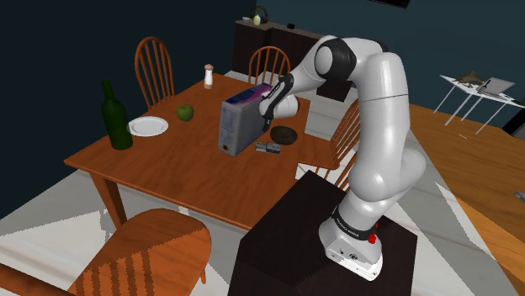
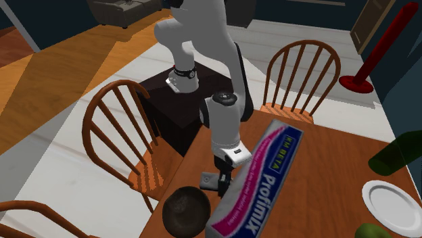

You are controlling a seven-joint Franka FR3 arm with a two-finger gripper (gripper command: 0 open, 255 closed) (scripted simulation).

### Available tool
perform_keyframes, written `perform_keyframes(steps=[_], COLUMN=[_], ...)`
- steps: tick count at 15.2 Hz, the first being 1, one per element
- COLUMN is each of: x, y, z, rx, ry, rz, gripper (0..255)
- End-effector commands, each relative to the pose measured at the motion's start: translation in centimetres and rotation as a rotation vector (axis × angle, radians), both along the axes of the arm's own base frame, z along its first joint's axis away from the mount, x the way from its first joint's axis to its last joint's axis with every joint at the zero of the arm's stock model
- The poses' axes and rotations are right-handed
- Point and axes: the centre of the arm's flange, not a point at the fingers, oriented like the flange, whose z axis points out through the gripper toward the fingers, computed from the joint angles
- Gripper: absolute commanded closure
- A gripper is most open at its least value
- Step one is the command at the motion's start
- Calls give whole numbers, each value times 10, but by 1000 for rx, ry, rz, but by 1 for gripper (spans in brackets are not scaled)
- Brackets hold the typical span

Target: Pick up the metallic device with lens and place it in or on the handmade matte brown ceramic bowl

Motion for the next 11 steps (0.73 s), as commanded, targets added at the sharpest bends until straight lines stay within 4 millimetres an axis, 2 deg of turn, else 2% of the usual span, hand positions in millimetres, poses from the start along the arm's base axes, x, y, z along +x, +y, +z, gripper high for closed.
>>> perform_keyframes(steps=[1, 5, 11], x=[-15, -38, -36], y=[6, 12, 9], z=[-27, -51, -82], rx=[63, 122, 122], ry=[124, 251, 251], rz=[30, 85, 85], gripper=[0, 0, 0])
